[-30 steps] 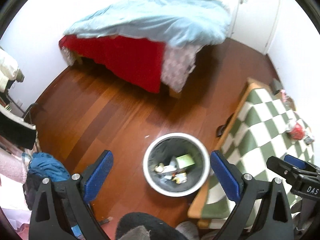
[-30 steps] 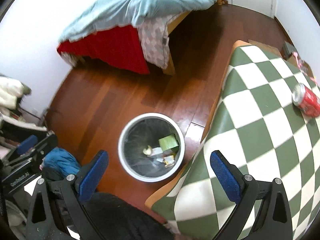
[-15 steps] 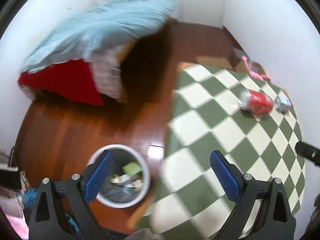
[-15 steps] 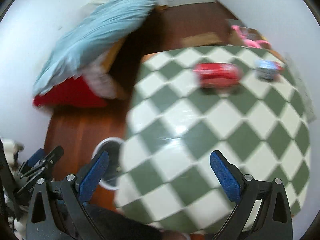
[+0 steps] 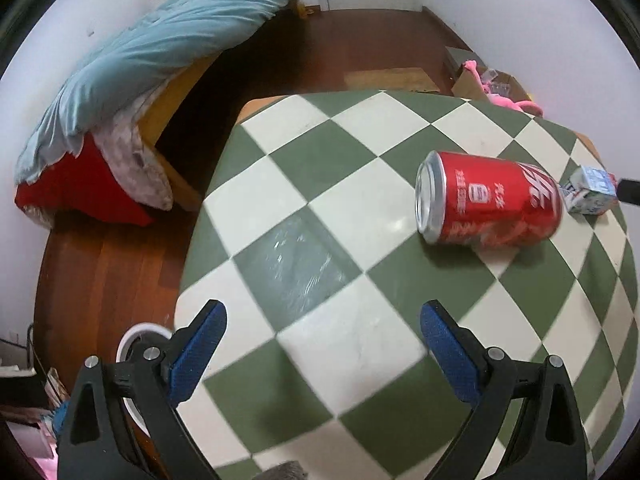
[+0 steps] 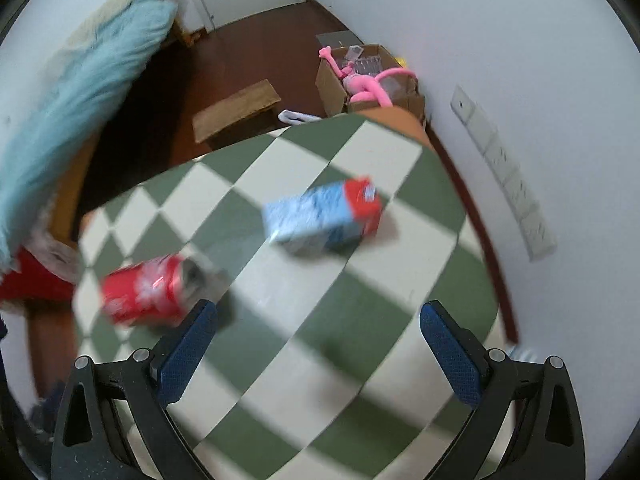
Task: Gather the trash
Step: 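Grasp the red Coca-Cola can with the left tool while the right grasps the milk carton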
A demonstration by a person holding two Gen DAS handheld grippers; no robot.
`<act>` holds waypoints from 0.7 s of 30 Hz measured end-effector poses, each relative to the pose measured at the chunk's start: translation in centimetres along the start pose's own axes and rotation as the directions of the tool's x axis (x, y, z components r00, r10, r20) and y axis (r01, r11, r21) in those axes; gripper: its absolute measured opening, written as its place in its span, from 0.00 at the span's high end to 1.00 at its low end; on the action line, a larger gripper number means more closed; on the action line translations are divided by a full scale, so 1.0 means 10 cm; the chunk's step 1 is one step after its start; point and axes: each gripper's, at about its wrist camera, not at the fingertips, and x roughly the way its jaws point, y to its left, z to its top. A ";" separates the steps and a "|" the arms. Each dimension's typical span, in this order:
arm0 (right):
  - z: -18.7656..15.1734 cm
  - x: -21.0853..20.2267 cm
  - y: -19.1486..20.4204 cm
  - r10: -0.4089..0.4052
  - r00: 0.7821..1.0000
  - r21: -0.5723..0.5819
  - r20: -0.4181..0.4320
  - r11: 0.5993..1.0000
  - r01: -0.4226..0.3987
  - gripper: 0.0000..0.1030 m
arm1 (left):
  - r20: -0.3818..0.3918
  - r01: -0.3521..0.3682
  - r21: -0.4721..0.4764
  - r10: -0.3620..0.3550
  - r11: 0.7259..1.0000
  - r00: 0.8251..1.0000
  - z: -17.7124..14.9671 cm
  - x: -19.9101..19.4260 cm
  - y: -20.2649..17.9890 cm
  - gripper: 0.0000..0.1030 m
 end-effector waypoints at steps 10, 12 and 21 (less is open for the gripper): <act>0.50 0.76 0.06 -0.031 0.999 -0.103 -0.028 0.994 0.028 0.01 | 0.111 -0.041 0.212 0.017 0.976 0.994 0.26 -0.21 -0.33 0.04; 0.51 0.81 0.04 -0.013 1.000 -0.091 -0.013 0.996 0.012 0.02 | 0.128 -0.031 0.319 -0.011 0.947 0.992 0.36 -0.28 -0.51 0.04; 0.15 0.54 -0.27 0.006 0.998 -0.036 -0.064 0.999 -0.009 0.09 | 0.052 -0.027 0.797 -0.023 0.604 0.998 0.46 -0.11 -1.33 0.04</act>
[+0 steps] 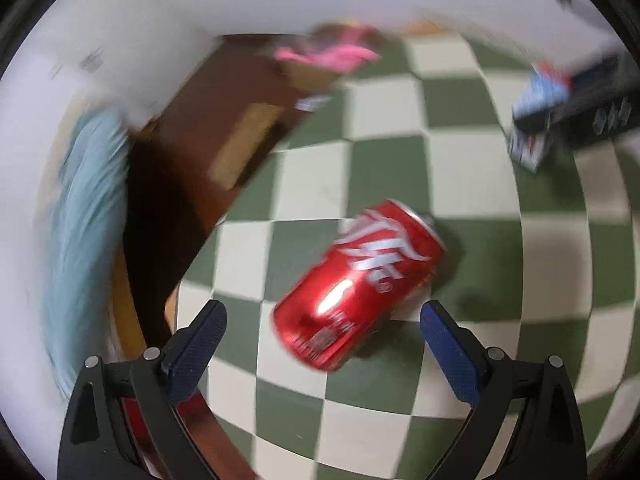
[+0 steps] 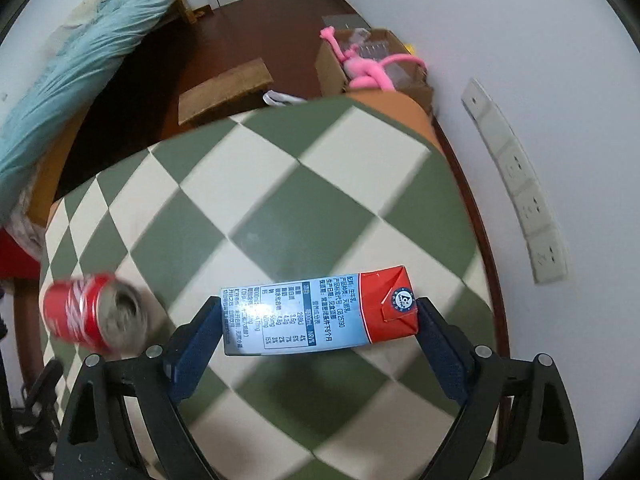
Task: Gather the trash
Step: 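Grasp the red Coca-Cola can with the left tool while the right grasps the milk carton, then carry the can and carton to the bin and open both tools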
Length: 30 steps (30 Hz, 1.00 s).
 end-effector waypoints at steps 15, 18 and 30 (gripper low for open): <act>-0.19 -0.03 -0.23 -0.013 0.998 0.013 -0.059 1.000 0.013 0.08 | -0.133 0.046 0.147 -0.026 0.988 0.991 0.13 0.47 -0.23 0.22; -0.16 -0.02 -0.22 -0.015 0.998 0.004 -0.062 1.000 0.015 0.07 | -0.126 0.049 0.092 -0.038 0.995 0.991 0.11 0.45 -0.20 0.22; -0.15 0.08 -0.23 -0.004 0.999 0.001 -0.037 1.000 0.004 0.07 | -0.110 0.103 -0.262 -0.135 0.960 0.985 -0.10 0.23 0.12 0.27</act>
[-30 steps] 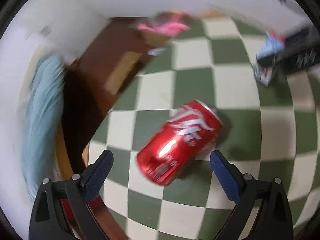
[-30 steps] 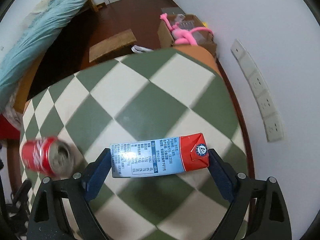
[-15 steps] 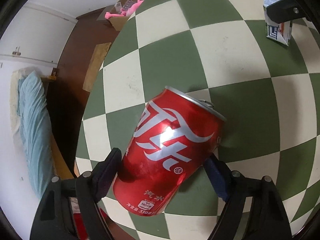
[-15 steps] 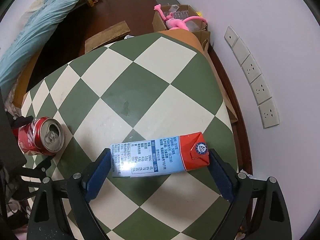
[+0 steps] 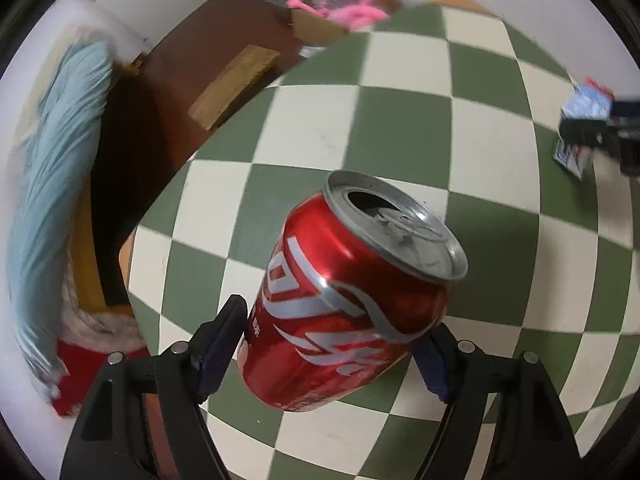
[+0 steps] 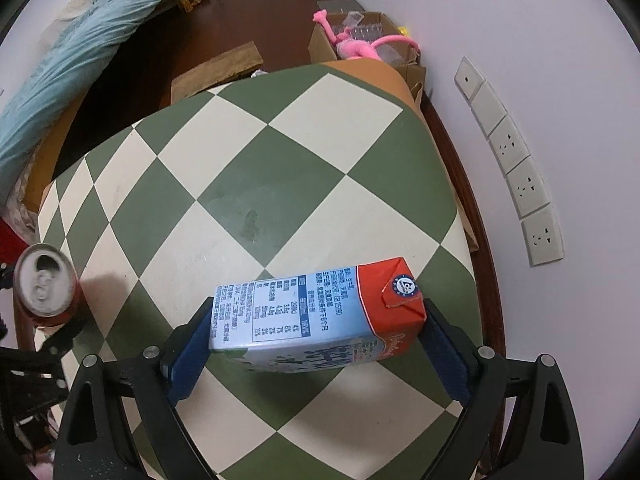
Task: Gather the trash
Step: 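Carry the can and carton to the bin and open both tools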
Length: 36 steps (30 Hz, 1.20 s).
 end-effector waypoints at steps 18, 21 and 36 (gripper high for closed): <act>-0.45 -0.81 0.31 0.076 0.976 0.026 0.205 0.996 -0.083 0.07 | 0.314 0.029 -0.399 0.107 0.916 0.943 -0.77 -1.15 0.64 0.31; -0.60 -1.03 0.48 0.100 0.968 0.002 0.231 0.995 -0.103 0.07 | 0.349 0.087 -0.438 0.080 0.895 0.933 -1.02 -1.33 0.76 0.32; -1.51 -2.11 1.95 0.309 0.909 -0.231 0.279 0.941 -0.249 0.07 | 0.414 0.193 -0.655 0.133 0.730 0.901 -2.94 -2.11 1.60 0.37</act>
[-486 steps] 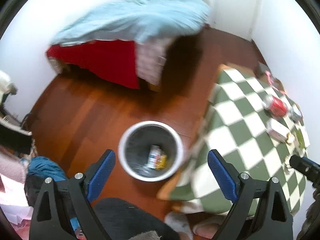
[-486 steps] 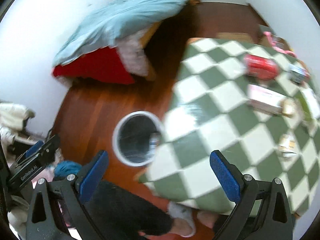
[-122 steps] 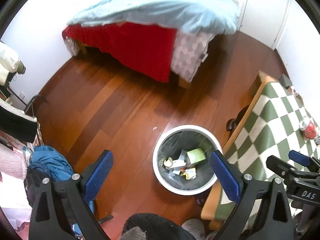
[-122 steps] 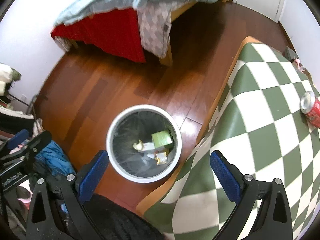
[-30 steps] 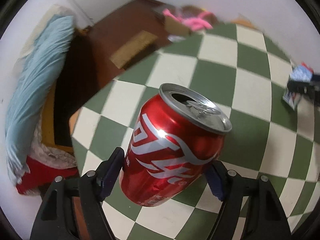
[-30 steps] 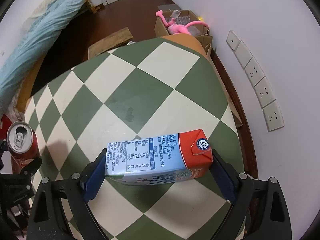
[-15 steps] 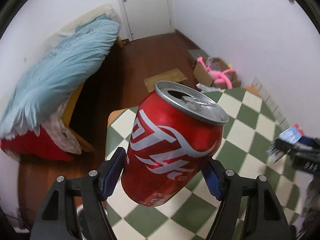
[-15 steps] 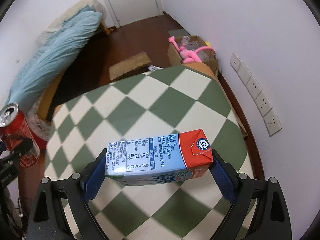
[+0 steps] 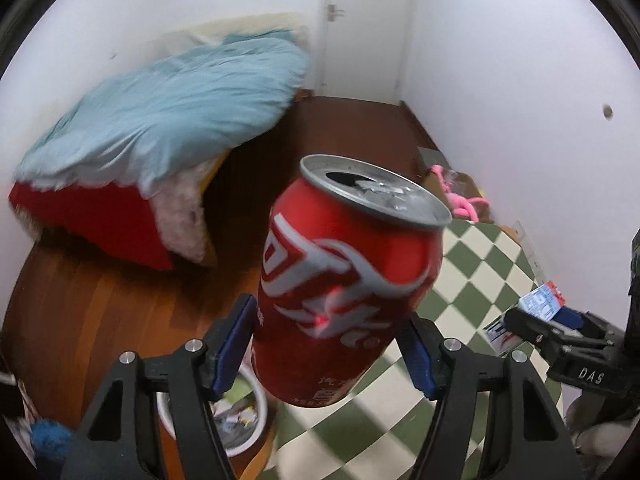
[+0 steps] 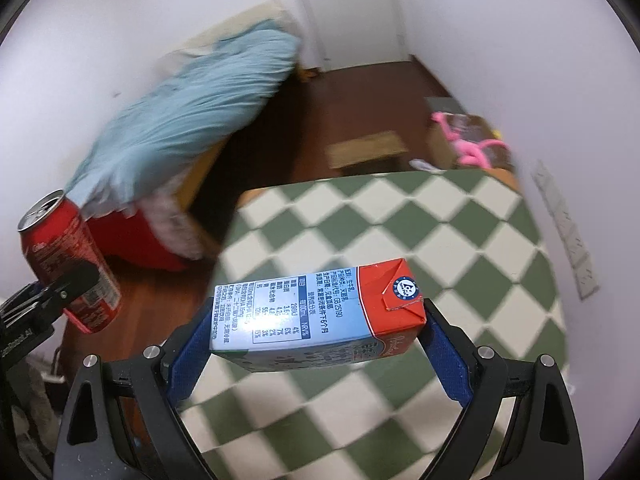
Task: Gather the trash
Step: 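Carry the can and carton to the bin and open both tools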
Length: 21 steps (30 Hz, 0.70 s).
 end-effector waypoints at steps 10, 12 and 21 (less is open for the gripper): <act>-0.76 0.71 1.77 0.173 0.968 -0.120 -0.183 0.973 -0.196 0.07 | -0.212 -0.058 -0.238 0.007 0.970 0.977 -0.69 0.47 1.63 0.37; -0.97 1.04 2.09 0.165 0.955 -0.142 -0.245 0.969 -0.204 0.07 | -0.289 -0.055 -0.294 -0.034 0.954 0.957 -0.86 0.81 1.93 0.37; -1.57 2.37 2.83 0.038 0.882 -0.230 -0.469 0.959 -0.164 0.07 | -0.482 -0.074 -0.530 -0.228 0.845 0.846 -1.38 1.81 2.83 0.35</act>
